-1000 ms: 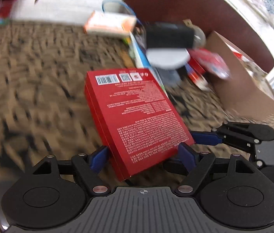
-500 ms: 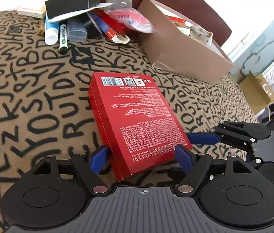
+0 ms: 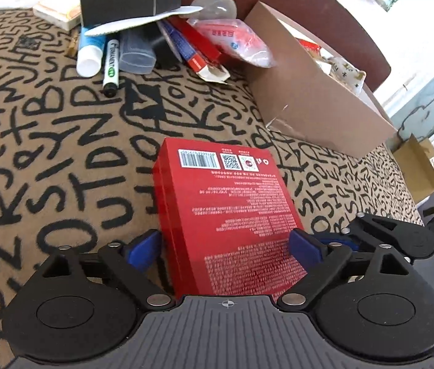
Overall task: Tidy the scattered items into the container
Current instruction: 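Grasp the red rectangular box with the left gripper and lift it, then carry the red box to the cardboard box and lower it inside, then open the left gripper and withdraw it from the cardboard box, then grasp the black charger box with the left gripper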
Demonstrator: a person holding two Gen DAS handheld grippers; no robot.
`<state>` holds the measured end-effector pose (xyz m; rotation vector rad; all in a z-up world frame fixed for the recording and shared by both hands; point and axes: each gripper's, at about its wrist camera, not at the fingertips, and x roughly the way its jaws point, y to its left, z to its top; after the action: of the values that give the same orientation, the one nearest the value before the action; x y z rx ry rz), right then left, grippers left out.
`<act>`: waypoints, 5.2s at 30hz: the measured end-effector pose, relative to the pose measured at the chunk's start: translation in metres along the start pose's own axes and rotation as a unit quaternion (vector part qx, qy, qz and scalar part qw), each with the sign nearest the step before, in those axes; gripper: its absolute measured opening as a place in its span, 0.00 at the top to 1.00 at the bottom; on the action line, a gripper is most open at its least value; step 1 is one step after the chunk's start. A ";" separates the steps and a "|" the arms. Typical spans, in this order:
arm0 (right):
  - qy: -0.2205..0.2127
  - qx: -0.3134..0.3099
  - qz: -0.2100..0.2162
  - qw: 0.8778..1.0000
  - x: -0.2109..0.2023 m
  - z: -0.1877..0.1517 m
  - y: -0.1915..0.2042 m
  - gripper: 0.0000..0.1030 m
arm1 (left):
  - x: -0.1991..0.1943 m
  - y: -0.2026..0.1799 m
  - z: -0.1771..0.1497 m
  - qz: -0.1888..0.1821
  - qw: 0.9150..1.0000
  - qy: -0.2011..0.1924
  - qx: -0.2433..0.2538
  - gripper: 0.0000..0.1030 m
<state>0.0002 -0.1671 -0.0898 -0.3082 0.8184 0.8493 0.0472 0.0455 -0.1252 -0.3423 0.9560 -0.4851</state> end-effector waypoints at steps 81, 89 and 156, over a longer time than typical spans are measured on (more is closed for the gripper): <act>-0.068 -0.041 -0.125 0.989 -0.074 0.083 -0.209 0.17 | 0.101 -0.145 0.203 -0.034 0.991 -0.107 0.079 0.11; -0.068 -0.024 -0.121 0.990 -0.078 0.077 -0.214 0.18 | 0.099 -0.142 0.204 -0.041 0.990 -0.110 0.078 0.11; -0.125 0.058 -0.052 0.989 0.022 0.110 -0.053 0.01 | -0.046 0.019 0.090 0.096 0.984 -0.147 0.009 0.00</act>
<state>0.1057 -0.1296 -0.0372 -0.1373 0.6094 0.7231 0.1059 0.0921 -0.0544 -0.2927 0.6879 -0.2570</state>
